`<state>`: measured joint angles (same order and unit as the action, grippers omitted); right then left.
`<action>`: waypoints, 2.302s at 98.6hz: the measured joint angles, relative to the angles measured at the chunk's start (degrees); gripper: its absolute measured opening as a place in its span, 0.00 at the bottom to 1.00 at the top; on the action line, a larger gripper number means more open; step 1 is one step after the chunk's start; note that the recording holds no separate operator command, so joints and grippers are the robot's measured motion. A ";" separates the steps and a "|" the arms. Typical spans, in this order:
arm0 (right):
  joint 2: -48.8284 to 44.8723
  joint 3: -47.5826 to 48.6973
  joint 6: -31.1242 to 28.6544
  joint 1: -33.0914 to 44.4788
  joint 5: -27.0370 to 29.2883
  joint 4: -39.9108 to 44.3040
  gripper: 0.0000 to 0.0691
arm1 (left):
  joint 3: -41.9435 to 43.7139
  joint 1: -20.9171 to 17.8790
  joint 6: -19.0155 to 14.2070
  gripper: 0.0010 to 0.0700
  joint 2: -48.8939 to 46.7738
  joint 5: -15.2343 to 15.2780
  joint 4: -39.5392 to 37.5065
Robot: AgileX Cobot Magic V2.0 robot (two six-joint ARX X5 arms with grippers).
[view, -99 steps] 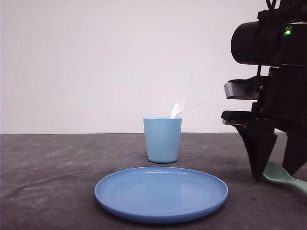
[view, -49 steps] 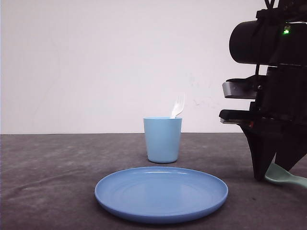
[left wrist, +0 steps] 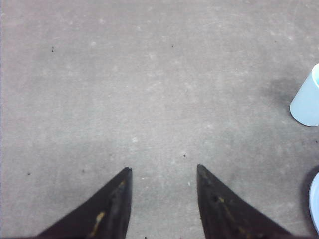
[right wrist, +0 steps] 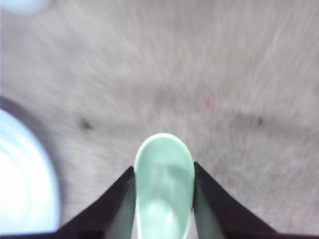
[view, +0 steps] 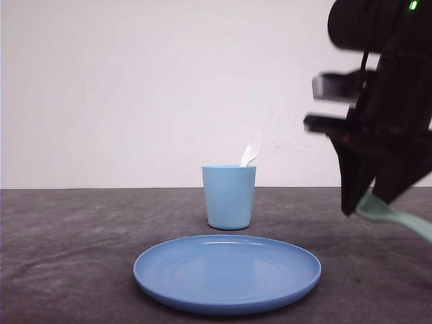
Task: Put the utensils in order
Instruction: 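Lift the green spoon with the right gripper over the cup, then drop the spoon into the cup and raise the right gripper away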
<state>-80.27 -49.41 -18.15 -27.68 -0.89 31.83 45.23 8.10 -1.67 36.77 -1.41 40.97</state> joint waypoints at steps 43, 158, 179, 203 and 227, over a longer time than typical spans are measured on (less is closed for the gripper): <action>4.57 -3.48 3.10 -3.17 -8.15 -19.39 0.20 | 0.00 0.00 0.00 0.33 0.00 0.00 0.02; -18.49 -21.70 16.31 -4.48 -7.96 -40.33 0.25 | 0.00 0.00 -0.04 0.33 0.00 0.00 0.02; -20.06 -21.70 16.92 -4.57 -8.07 -40.65 0.34 | 0.00 0.00 -0.02 0.33 0.00 0.00 0.02; -20.15 -21.70 17.70 -4.63 -8.09 -40.13 0.42 | 0.00 0.00 0.04 0.33 0.00 0.00 0.02; -21.20 -21.70 18.40 -4.81 -8.07 -37.42 0.42 | 0.00 0.00 0.22 0.33 0.00 0.00 0.02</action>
<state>-101.47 -71.11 0.25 -32.49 -8.95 -5.58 45.23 8.10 -1.45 36.77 -1.41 40.99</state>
